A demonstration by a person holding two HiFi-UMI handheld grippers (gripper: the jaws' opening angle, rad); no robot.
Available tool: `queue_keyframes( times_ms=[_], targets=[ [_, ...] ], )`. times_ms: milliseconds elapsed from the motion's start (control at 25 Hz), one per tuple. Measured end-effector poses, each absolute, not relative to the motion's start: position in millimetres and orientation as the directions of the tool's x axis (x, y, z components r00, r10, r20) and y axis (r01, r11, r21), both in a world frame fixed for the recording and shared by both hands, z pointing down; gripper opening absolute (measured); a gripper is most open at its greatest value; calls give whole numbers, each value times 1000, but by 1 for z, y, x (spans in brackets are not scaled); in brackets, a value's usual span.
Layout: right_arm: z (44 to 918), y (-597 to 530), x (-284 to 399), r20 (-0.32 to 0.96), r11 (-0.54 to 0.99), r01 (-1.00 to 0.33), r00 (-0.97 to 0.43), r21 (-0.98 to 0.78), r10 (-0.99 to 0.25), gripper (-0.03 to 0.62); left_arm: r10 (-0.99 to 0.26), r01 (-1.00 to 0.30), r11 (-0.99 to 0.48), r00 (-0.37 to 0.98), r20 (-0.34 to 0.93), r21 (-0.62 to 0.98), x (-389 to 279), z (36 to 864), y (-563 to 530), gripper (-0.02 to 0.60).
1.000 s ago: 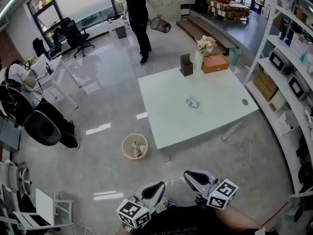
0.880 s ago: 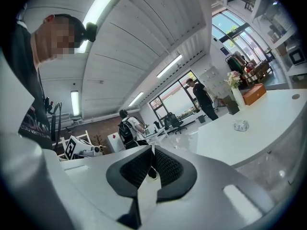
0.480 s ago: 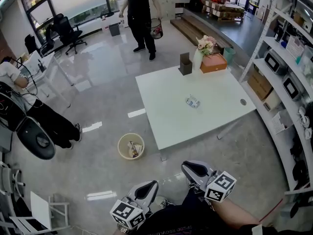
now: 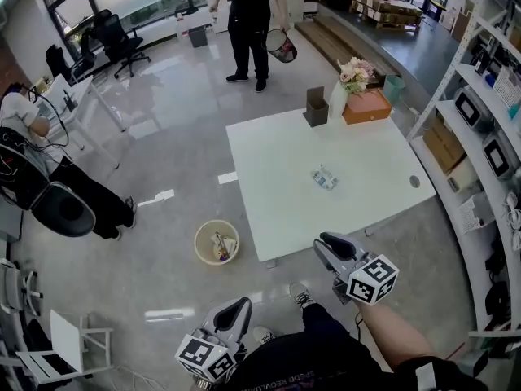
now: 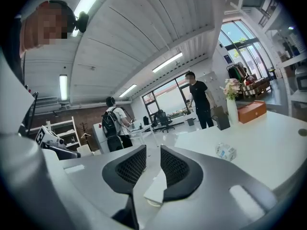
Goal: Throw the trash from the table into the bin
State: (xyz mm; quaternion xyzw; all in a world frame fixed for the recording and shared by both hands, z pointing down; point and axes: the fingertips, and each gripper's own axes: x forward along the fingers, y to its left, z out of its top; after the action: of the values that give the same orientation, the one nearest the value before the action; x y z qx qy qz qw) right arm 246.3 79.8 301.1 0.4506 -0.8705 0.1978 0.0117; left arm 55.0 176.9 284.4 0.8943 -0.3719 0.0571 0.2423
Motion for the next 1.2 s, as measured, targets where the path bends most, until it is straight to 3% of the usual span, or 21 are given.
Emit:
queue_keyframes(
  times_ms=[560, 1200],
  targets=[
    [398, -97, 367, 437, 405, -900, -432, -158, -789, 137, -737, -798, -456, 587, 335, 395, 75, 299, 115, 8],
    [485, -170, 387, 676, 445, -891, -385, -94, -628, 198, -780, -840, -351, 507, 366, 415, 84, 309, 90, 8]
  ],
)
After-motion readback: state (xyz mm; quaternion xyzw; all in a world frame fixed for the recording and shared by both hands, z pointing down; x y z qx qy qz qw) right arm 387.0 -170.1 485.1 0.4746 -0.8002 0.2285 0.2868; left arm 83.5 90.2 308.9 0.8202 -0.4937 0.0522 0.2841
